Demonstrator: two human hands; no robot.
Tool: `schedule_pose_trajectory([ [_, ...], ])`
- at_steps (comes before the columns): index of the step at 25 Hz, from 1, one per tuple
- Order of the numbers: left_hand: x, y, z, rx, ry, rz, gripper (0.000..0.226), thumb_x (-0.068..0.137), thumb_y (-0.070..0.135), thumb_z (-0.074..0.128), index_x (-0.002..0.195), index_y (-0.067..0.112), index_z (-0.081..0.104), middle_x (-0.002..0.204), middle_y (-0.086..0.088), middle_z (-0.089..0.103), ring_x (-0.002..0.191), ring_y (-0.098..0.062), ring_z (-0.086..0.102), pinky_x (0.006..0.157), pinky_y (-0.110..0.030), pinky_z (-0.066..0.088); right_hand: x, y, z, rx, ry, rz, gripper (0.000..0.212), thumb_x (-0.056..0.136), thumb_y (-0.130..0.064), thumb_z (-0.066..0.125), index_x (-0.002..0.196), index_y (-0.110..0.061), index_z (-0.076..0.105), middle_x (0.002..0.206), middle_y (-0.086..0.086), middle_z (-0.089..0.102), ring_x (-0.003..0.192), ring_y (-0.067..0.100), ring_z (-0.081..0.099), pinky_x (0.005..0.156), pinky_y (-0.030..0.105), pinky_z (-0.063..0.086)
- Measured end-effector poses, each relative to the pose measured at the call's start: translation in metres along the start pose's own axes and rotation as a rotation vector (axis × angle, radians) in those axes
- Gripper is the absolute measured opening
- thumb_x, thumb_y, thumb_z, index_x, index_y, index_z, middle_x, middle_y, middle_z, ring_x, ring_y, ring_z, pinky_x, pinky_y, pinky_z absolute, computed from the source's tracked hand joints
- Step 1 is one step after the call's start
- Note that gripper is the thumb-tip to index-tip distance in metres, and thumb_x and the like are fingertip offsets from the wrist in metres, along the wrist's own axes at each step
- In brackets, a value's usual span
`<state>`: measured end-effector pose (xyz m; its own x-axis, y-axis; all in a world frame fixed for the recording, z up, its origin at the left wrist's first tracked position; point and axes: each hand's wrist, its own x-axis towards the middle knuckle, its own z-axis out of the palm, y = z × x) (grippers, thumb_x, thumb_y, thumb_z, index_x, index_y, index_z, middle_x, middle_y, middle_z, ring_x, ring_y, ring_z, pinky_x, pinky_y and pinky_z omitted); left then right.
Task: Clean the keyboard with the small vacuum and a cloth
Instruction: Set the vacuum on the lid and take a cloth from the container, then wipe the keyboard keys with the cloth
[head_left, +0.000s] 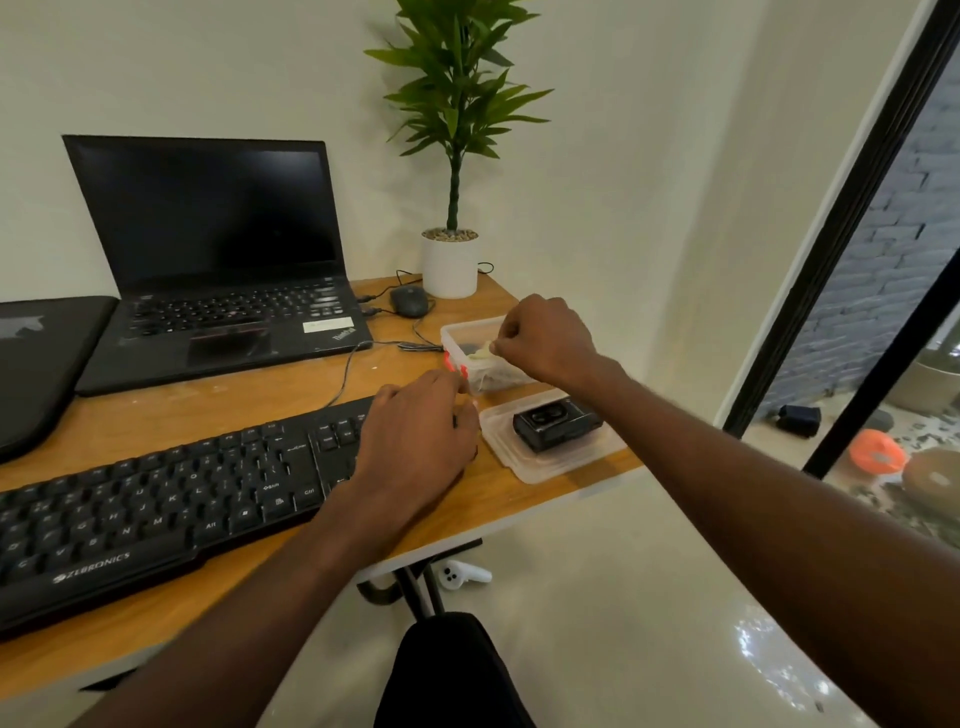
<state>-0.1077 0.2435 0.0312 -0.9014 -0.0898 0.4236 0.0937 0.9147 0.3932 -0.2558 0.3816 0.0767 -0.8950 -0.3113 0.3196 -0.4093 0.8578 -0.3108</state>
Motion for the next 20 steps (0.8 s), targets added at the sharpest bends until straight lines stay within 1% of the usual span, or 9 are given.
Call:
schedule_pose_trajectory([
  [1, 0.006, 0.003, 0.001, -0.007, -0.004, 0.018, 0.035, 0.107, 0.031, 0.053, 0.14, 0.021, 0.061, 0.13, 0.0, 0.07, 0.104, -0.019, 0.064, 0.107, -0.044, 0.043, 0.013, -0.001, 0.003, -0.076, -0.023, 0.0, 0.025, 0.084, -0.038, 0.077, 0.095, -0.017, 0.078, 0.097, 0.005, 0.075, 0.086, 0.025, 0.069, 0.08, 0.041, 0.06],
  [2, 0.014, 0.005, 0.002, 0.015, -0.003, 0.045, 0.04, 0.107, 0.03, 0.053, 0.145, 0.02, 0.057, 0.139, -0.001, 0.066, 0.113, -0.02, 0.063, 0.11, -0.045, 0.042, 0.024, -0.003, 0.005, -0.131, -0.042, 0.0, 0.03, 0.082, -0.042, 0.079, 0.097, -0.016, 0.075, 0.099, 0.006, 0.074, 0.088, 0.026, 0.068, 0.083, 0.042, 0.059],
  [4, 0.033, 0.002, 0.006, 0.105, -0.034, 0.043, 0.056, 0.106, 0.038, 0.052, 0.158, 0.02, 0.041, 0.163, -0.004, 0.045, 0.141, -0.023, 0.05, 0.12, -0.05, 0.036, 0.04, -0.003, 0.009, -0.176, -0.119, 0.008, 0.04, 0.078, -0.051, 0.083, 0.094, -0.018, 0.067, 0.097, 0.004, 0.068, 0.09, 0.026, 0.065, 0.087, 0.042, 0.057],
  [6, 0.045, -0.005, 0.01, 0.195, -0.163, -0.064, 0.072, 0.106, 0.053, 0.049, 0.165, 0.02, 0.025, 0.173, -0.008, 0.026, 0.155, -0.031, 0.035, 0.124, -0.058, 0.03, 0.049, -0.004, 0.012, -0.192, -0.207, 0.017, 0.046, 0.076, -0.055, 0.085, 0.083, -0.021, 0.054, 0.088, 0.0, 0.059, 0.088, 0.024, 0.06, 0.083, 0.04, 0.054],
  [8, 0.042, -0.011, 0.017, 0.242, -0.274, -0.164, 0.085, 0.104, 0.067, 0.042, 0.168, 0.021, 0.012, 0.176, -0.01, 0.02, 0.158, -0.038, 0.027, 0.125, -0.063, 0.024, 0.056, -0.001, 0.015, -0.183, -0.243, 0.02, 0.051, 0.074, -0.053, 0.087, 0.077, -0.023, 0.045, 0.084, -0.001, 0.053, 0.086, 0.023, 0.057, 0.079, 0.04, 0.051],
  [12, 0.029, -0.016, 0.027, 0.192, -0.236, -0.171, 0.089, 0.102, 0.072, 0.037, 0.168, 0.019, 0.01, 0.169, -0.009, 0.035, 0.151, -0.037, 0.037, 0.122, -0.064, 0.026, 0.059, 0.001, 0.021, -0.108, -0.237, 0.066, 0.044, 0.073, -0.038, 0.088, 0.077, -0.023, 0.047, 0.094, 0.002, 0.062, 0.086, 0.02, 0.06, 0.07, 0.035, 0.052],
  [15, 0.027, -0.014, 0.025, 0.166, -0.199, -0.168, 0.086, 0.103, 0.07, 0.04, 0.167, 0.018, 0.017, 0.167, -0.008, 0.039, 0.149, -0.033, 0.041, 0.121, -0.062, 0.028, 0.055, 0.003, 0.022, -0.009, -0.205, 0.116, 0.031, 0.071, -0.032, 0.09, 0.082, -0.018, 0.064, 0.095, 0.003, 0.07, 0.089, 0.023, 0.067, 0.073, 0.035, 0.056],
  [17, 0.026, -0.013, 0.021, 0.127, -0.138, -0.14, 0.081, 0.103, 0.065, 0.045, 0.165, 0.017, 0.024, 0.164, -0.007, 0.044, 0.148, -0.029, 0.044, 0.12, -0.061, 0.029, 0.049, 0.004, 0.015, 0.105, -0.122, 0.134, 0.031, 0.07, -0.031, 0.093, 0.092, -0.017, 0.076, 0.097, 0.002, 0.074, 0.092, 0.023, 0.069, 0.081, 0.038, 0.059],
  [20, 0.025, -0.014, 0.009, 0.033, 0.028, -0.104, 0.069, 0.105, 0.057, 0.049, 0.16, 0.018, 0.035, 0.153, -0.006, 0.057, 0.14, -0.027, 0.053, 0.118, -0.056, 0.033, 0.033, -0.007, -0.006, 0.387, 0.083, 0.113, 0.028, 0.073, -0.027, 0.092, 0.096, -0.017, 0.079, 0.095, -0.001, 0.076, 0.09, 0.018, 0.07, 0.082, 0.038, 0.06],
])
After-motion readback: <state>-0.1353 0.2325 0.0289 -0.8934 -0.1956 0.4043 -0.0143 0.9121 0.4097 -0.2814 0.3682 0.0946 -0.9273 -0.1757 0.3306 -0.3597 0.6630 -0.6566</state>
